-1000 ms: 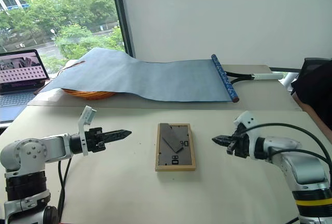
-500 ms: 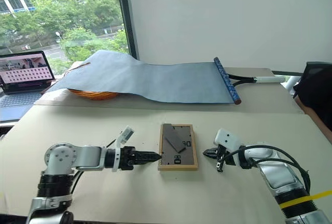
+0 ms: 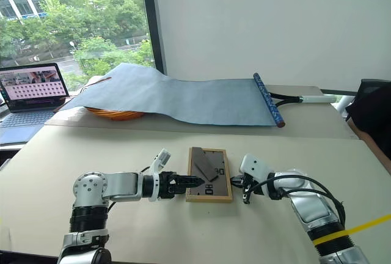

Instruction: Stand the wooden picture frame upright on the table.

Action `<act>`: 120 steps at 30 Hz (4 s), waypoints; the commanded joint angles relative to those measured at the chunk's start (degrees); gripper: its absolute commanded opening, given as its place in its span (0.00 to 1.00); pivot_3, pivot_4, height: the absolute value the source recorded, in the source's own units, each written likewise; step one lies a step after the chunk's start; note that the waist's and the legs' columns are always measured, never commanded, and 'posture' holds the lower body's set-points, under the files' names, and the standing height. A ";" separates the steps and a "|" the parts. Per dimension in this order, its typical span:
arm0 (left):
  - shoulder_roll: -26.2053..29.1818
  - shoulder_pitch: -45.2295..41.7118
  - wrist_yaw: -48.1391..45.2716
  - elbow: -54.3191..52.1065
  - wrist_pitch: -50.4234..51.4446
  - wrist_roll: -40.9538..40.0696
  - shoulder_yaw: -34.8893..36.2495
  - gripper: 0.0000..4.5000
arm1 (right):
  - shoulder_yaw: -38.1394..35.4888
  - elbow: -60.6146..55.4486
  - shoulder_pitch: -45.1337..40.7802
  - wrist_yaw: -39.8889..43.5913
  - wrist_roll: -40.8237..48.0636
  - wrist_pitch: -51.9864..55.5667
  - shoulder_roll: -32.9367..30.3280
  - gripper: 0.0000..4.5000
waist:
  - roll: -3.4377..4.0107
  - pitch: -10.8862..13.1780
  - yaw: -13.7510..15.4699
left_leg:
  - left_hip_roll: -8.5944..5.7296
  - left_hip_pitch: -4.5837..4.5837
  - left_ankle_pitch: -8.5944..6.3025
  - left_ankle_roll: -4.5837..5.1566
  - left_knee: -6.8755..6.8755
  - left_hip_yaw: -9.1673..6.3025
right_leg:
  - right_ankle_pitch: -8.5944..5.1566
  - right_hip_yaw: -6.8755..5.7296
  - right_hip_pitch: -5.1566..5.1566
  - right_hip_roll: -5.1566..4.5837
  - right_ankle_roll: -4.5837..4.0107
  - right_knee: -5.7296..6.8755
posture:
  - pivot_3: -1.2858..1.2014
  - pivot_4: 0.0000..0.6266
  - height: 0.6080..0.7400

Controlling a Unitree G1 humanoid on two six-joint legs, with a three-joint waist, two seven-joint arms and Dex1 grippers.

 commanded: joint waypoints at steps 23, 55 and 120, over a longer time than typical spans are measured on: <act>23.46 -4.48 -12.30 8.51 -1.54 -21.41 -6.01 0.26 | -18.17 -12.45 -8.34 3.27 21.32 23.56 -3.61 0.13 | 0.08 0.84 -0.97 | -0.09 -1.23 0.09 -0.15 -0.26 -0.02 | 0.21 0.00 -1.01 -0.08 -0.32 0.00 | 0.52 0.24 0.58; 30.20 -16.54 -64.80 11.97 1.38 10.43 -21.71 0.26 | -12.06 -20.83 -11.10 7.55 31.63 20.93 -1.70 0.99 | 0.27 1.48 0.26 | -0.13 -1.89 0.35 -0.33 -0.95 -0.66 | 0.19 -0.93 -1.42 -0.16 -0.65 -0.20 | 0.52 0.24 0.58; 33.20 8.76 -64.39 -23.33 -38.99 31.21 -1.90 1.00 | -5.23 15.20 -20.64 -5.61 25.62 16.41 10.62 0.28 | 0.61 1.91 0.18 | -0.25 -1.87 0.99 -0.48 -0.22 -1.68 | 0.24 -1.84 -1.01 -0.19 -0.80 0.91 | 0.52 0.24 0.58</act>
